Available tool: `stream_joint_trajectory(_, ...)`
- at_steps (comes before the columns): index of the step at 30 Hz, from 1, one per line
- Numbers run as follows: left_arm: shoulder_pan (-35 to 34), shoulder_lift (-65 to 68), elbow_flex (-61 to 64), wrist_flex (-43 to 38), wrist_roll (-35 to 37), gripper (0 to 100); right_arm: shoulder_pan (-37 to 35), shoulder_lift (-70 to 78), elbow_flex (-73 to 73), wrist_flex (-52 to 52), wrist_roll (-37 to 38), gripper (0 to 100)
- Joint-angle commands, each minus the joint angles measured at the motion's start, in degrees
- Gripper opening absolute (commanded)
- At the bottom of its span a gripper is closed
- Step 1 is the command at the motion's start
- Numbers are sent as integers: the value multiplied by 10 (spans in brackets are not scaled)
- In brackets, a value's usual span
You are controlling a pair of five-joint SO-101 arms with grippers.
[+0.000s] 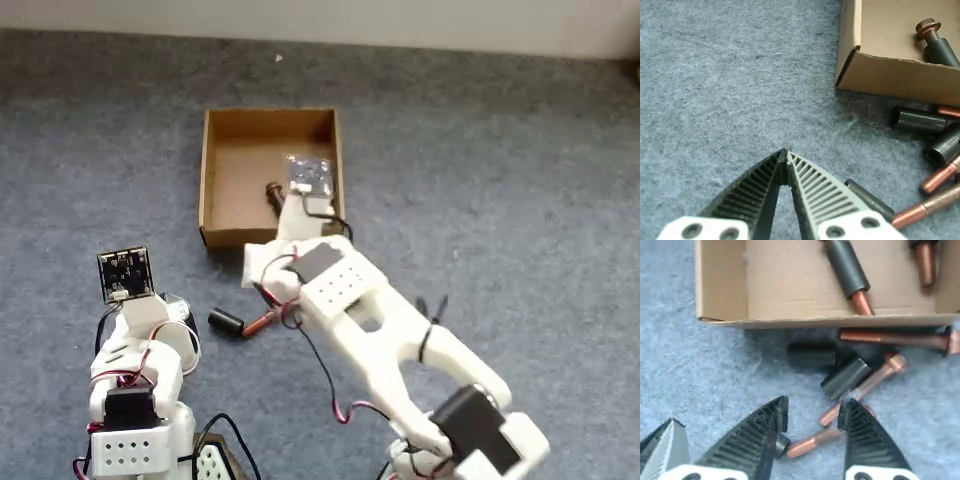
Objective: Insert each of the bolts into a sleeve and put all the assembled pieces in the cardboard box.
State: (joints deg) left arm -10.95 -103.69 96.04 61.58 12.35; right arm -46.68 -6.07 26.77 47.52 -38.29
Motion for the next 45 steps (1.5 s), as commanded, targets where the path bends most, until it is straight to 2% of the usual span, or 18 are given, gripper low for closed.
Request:
stream_joint_trajectory(1, -4, -2, 11, -10, -5, 6, -13, 34, -82, 43, -42, 156)
stream_joint_trajectory(7, -4, -2, 11, -8, -5, 6, 6, 101, -143, 86, -64, 156)
stream_joint_trajectory(24, -4, -2, 11, -8, -5, 6, 63, 204, -147, 50, -64, 155)
stream_joint_trajectory(35, -4, -2, 11, -8, -5, 6, 18, 144, -160, 50, -59, 155)
stream_joint_trajectory(45, -4, -2, 11, -8, -5, 6, 19, 139, -162, 44, -25, 155)
